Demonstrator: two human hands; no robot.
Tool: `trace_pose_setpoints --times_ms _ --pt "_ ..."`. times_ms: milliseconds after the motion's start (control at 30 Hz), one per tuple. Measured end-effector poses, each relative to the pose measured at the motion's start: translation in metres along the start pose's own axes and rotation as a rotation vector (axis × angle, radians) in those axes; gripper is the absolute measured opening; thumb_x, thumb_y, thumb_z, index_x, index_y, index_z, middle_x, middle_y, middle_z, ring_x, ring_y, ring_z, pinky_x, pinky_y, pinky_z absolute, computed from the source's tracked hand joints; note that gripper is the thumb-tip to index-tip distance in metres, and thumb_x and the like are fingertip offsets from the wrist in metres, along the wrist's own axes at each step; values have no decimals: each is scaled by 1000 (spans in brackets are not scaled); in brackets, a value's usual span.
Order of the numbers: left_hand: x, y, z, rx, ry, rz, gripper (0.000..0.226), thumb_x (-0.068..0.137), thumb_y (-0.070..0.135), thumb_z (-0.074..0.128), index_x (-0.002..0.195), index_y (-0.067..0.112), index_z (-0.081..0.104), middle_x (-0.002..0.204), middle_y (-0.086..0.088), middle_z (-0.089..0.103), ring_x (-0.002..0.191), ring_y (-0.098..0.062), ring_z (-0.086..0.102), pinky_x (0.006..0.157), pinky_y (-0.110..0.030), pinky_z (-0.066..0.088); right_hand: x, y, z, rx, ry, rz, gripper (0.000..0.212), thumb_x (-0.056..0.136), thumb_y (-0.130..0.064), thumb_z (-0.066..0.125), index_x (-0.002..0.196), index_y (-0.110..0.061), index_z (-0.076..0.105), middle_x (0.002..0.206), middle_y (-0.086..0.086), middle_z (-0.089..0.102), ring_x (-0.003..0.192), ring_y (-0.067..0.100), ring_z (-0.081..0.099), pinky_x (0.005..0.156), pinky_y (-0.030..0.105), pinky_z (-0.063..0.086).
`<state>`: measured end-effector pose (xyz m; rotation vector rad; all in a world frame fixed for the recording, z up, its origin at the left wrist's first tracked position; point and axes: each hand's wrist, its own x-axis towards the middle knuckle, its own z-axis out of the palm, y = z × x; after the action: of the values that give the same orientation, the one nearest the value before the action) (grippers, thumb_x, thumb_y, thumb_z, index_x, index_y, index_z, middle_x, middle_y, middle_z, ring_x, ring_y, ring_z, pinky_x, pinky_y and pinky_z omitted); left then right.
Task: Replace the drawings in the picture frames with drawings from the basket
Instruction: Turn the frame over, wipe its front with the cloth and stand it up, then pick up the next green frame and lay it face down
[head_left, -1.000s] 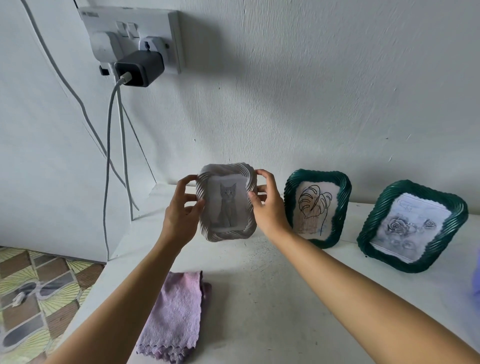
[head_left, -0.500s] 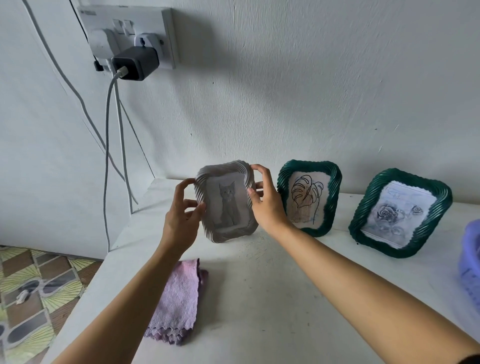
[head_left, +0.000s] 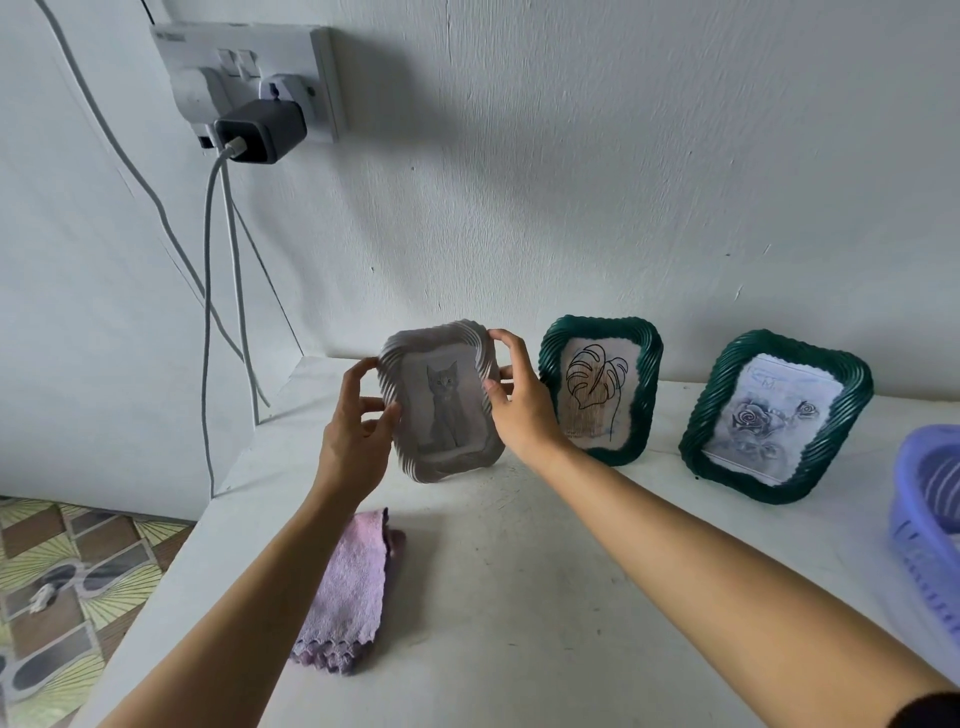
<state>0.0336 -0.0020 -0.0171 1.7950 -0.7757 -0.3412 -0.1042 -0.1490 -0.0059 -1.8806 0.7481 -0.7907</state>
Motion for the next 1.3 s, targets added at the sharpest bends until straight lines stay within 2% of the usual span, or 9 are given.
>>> trace_pose_setpoints --times_ms 133,300,433,567,667,833,933,1067,1300 --pt "-5 3 1 28 -2 -2 53 100 22 58 138 52 36 109 -2 67 85 -21 71 80 -47 60 -8 -6 -4 9 -19 7 53 99 -3 52 145 -26 39 98 1 63 96 31 62 80 27 52" --pt "-17 10 -2 53 39 -12 63 98 28 62 152 40 31 129 -6 59 108 -22 66 93 -44 54 -23 -16 -16 8 -64 55 59 102 -17 53 154 -27 29 147 10 48 138 19 45 112 33 39" --pt "-40 27 0 103 132 69 48 97 27 63 142 31 47 129 -7 56 109 -18 60 91 -33 47 -45 -27 -41 96 -57 15 52 100 -22 57 148 -26 37 147 9 48 134 16 50 104 23 40" --pt "-61 54 17 29 37 110 30 98 23 61 126 29 56 107 1 65 93 -9 65 73 -24 50 -73 -27 -75 138 21 -19 37 99 -26 60 134 -26 50 123 -1 64 111 12 64 96 36 54" --pt "-69 70 34 -19 -36 134 21 98 23 61 119 26 58 96 5 67 86 -7 64 65 -14 48 -92 -20 -104 83 108 -57 26 99 -27 60 124 -24 55 108 -7 65 100 12 66 84 28 57" --pt "-68 85 79 -145 -72 136 12 97 20 63 104 30 62 86 2 66 76 -16 62 68 -32 53 -100 3 -145 50 310 -30 10 97 -14 60 106 -18 61 95 -1 66 90 21 67 75 29 56" --pt "-62 91 109 -148 -46 136 16 98 21 60 113 26 61 97 3 67 91 -14 65 77 -32 56 -89 14 -157 -4 362 -9 14 96 -13 60 109 -16 60 95 -6 66 87 7 63 76 30 53" --pt "-50 93 136 -98 -43 122 39 100 22 58 137 27 50 132 -2 56 122 -15 53 81 -14 43 -73 21 -162 -50 330 34 34 96 -15 59 130 -18 55 119 2 63 110 11 58 89 21 46" --pt "-38 89 154 -182 -90 32 45 104 17 49 146 30 41 134 0 50 130 -16 49 108 -43 46 -52 32 -160 -44 271 60 44 99 -17 54 142 -24 44 145 2 48 135 15 44 111 43 39"
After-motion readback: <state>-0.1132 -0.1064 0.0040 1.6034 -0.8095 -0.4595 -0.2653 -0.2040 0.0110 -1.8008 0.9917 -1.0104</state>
